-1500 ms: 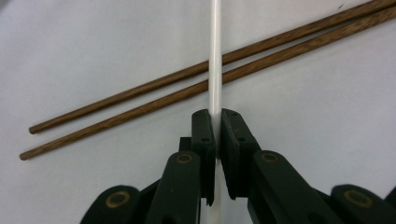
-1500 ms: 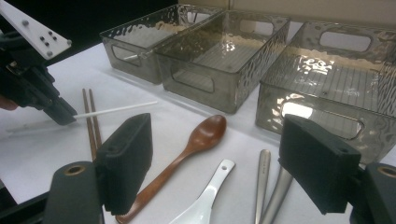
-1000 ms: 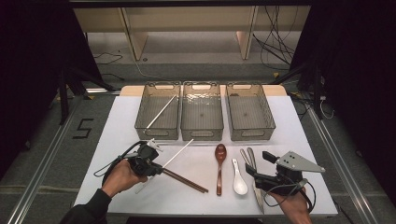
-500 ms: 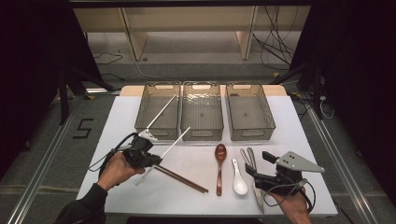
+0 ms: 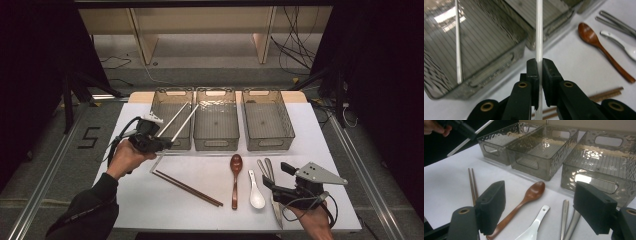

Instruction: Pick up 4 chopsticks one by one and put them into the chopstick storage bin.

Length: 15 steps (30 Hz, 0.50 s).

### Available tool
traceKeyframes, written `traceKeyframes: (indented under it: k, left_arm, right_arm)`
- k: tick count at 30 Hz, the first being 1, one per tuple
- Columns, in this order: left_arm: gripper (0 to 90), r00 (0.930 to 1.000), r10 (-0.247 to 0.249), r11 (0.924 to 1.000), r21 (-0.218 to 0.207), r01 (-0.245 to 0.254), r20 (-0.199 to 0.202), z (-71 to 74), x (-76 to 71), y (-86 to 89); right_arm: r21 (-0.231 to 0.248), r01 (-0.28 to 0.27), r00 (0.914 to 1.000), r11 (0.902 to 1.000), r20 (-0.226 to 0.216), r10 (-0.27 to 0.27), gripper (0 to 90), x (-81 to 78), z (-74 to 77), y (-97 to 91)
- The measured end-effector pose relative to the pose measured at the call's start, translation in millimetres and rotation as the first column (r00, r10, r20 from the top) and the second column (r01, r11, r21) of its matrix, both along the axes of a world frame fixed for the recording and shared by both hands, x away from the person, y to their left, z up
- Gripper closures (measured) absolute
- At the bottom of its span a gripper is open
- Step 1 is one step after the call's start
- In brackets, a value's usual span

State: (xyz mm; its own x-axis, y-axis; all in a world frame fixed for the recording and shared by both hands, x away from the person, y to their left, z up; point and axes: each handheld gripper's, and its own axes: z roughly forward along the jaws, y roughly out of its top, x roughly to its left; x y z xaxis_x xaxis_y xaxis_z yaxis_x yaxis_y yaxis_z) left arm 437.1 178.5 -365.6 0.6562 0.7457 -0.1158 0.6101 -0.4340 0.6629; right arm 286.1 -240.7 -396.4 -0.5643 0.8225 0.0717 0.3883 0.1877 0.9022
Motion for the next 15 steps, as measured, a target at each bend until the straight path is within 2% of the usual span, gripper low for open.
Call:
traceKeyframes:
  k: [5,15]
  left_arm:
    - [83.6,0.9989,0.028,0.9996,-0.009,-0.028,0.037,10.4,17.9,1.9]
    - [83.6,0.9933,0.090,0.9957,-0.028,-0.088,0.073,19.4,56.5,2.7]
  right_arm:
    - [0.002,0.002,1.0000,1.0000,0.000,-0.002,26.7,0.2,-0.1,-1.1]
    - [0.004,0.001,1.0000,1.0000,0.001,-0.001,26.7,0.7,-0.1,-1.4]
